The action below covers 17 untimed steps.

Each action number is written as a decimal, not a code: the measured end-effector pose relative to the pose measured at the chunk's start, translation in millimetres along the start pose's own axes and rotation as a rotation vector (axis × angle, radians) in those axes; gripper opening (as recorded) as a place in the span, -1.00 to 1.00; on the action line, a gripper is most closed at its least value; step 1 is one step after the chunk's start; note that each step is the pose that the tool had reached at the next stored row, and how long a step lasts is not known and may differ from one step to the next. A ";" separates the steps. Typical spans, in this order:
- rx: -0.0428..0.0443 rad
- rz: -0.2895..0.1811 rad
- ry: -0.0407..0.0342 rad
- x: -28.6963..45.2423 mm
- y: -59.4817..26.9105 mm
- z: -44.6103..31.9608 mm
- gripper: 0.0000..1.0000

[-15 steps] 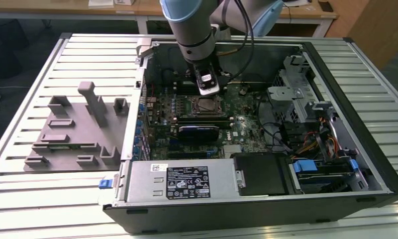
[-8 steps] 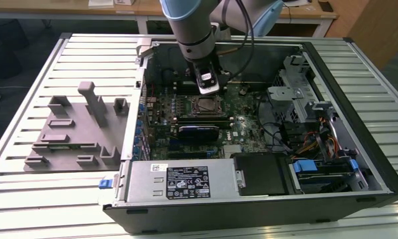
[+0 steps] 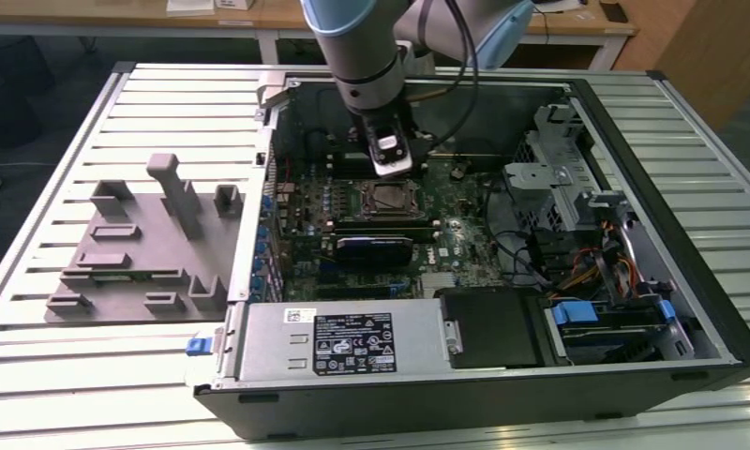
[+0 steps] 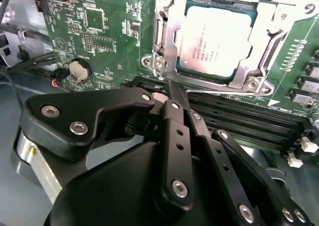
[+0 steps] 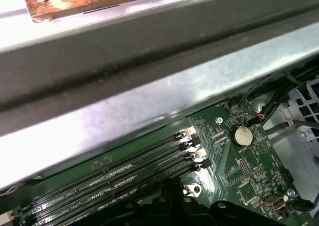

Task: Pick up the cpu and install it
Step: 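Install the first cpu locking lever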

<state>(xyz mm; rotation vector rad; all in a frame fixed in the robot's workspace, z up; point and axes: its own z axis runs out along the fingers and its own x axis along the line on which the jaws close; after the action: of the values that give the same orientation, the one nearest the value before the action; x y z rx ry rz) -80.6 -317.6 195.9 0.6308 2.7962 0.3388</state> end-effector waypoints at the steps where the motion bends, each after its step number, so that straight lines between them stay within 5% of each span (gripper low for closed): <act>1: 0.0000 0.000 0.0000 0.8 -0.2 -0.2 -0.79; 17: 0.0000 0.000 0.0000 7.7 -0.2 1.8 -0.79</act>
<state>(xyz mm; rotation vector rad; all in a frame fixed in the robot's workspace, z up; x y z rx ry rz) -86.8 -314.1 192.7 0.6307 2.7962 0.3388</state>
